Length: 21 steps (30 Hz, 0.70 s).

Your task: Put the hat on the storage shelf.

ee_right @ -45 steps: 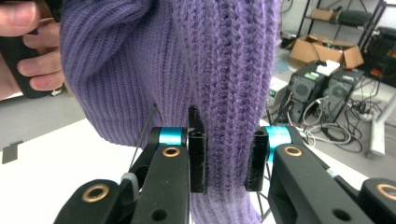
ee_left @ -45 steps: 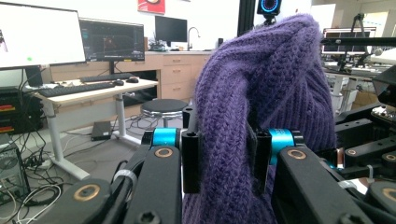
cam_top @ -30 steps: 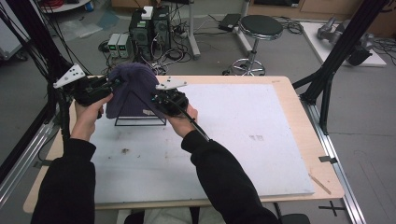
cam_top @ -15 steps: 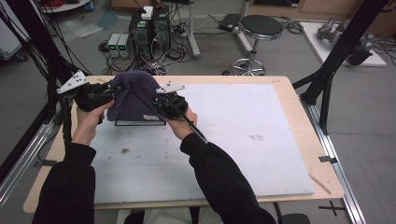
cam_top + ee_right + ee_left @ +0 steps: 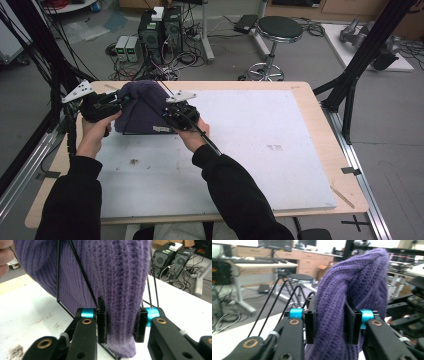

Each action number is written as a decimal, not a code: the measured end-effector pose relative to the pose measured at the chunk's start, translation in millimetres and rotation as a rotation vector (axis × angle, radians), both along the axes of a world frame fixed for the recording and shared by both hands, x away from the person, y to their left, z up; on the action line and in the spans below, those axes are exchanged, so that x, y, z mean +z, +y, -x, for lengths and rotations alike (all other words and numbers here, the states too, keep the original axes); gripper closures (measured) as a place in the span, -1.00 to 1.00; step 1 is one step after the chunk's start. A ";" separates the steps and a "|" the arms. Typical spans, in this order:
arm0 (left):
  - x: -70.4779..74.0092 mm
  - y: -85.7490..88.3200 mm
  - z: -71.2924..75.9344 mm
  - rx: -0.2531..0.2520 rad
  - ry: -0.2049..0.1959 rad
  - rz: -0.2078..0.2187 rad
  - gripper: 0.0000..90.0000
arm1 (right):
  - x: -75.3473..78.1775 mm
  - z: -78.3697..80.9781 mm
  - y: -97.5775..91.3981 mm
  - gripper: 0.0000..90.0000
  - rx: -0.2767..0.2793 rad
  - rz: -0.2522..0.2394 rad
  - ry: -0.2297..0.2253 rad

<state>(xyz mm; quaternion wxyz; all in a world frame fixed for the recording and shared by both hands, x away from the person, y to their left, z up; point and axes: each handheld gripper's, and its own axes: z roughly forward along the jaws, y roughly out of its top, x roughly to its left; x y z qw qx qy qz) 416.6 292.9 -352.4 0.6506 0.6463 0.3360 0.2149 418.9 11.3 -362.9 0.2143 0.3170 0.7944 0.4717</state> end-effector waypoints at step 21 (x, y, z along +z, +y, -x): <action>14.4 3.9 13.2 0.074 -0.009 0.092 -0.48 | 13.5 -4.3 -19.7 -0.63 -0.012 -0.049 0.023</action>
